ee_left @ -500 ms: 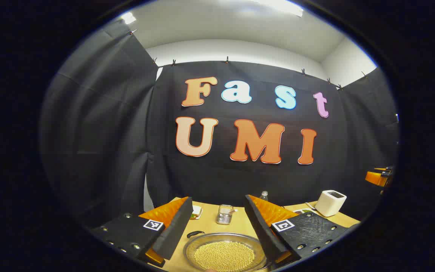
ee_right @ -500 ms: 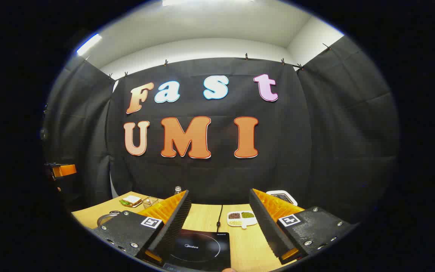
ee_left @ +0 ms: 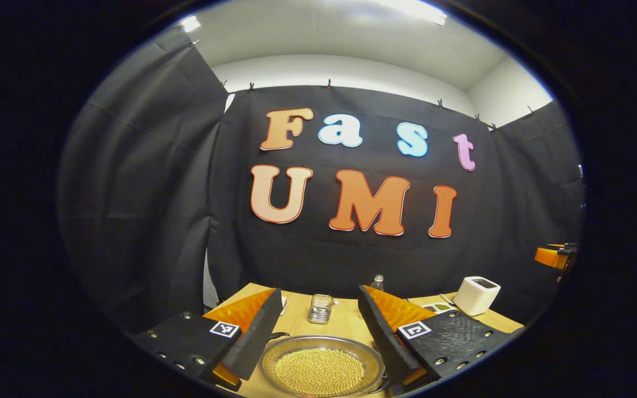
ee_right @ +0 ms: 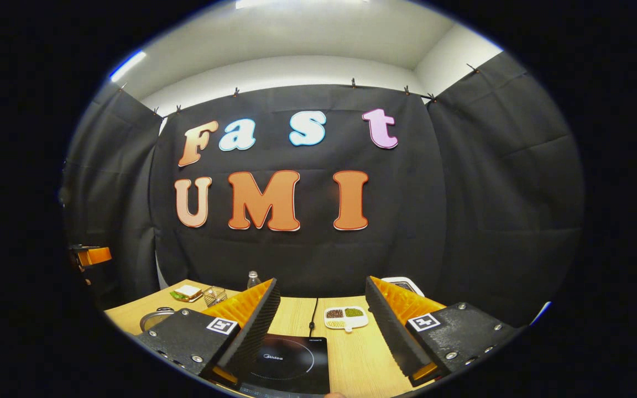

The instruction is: First push the handle of the pot to place it horizontally, then grasp the pot with both hands and set it on the induction cooktop.

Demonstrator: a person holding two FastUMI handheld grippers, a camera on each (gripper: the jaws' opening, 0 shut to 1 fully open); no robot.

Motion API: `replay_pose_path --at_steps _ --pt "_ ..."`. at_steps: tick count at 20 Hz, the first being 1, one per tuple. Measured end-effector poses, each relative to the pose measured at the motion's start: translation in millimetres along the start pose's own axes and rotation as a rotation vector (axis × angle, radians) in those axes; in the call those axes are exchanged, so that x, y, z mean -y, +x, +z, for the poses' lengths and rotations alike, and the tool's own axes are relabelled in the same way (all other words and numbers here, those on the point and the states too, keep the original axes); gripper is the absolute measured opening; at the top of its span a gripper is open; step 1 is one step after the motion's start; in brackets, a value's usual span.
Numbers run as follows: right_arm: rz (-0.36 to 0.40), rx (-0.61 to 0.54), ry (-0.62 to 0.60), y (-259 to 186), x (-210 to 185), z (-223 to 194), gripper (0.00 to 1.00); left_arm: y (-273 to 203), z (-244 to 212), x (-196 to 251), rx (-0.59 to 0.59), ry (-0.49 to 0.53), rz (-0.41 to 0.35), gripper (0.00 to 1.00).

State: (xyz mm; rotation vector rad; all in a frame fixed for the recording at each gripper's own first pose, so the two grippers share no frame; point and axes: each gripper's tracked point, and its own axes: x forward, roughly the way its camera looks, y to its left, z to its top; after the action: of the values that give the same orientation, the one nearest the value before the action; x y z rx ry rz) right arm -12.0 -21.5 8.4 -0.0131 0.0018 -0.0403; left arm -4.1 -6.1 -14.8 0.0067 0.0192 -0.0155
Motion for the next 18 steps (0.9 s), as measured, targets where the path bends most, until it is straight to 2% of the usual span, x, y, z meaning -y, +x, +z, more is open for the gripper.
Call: replay_pose_path --at_steps 7,14,15,17,18 --pt "0.003 -0.022 -0.011 -2 2 -7 0.96 -3 0 16 -0.008 0.051 -0.037 0.89" --pt "0.016 -0.046 -0.012 1 0 -17 0.96 -4 -6 34 -0.021 0.05 -0.09 0.87" --pt "0.016 -0.047 -0.012 1 1 -18 1.0 -3 -7 33 -0.021 0.047 -0.09 0.91" --pt "0.015 -0.049 -0.008 1 3 -19 0.91 -5 -10 38 -0.024 0.044 -0.103 0.7" --pt "0.015 -0.049 -0.006 0 2 -19 1.0 -5 -10 38 -0.025 0.042 -0.108 0.62"
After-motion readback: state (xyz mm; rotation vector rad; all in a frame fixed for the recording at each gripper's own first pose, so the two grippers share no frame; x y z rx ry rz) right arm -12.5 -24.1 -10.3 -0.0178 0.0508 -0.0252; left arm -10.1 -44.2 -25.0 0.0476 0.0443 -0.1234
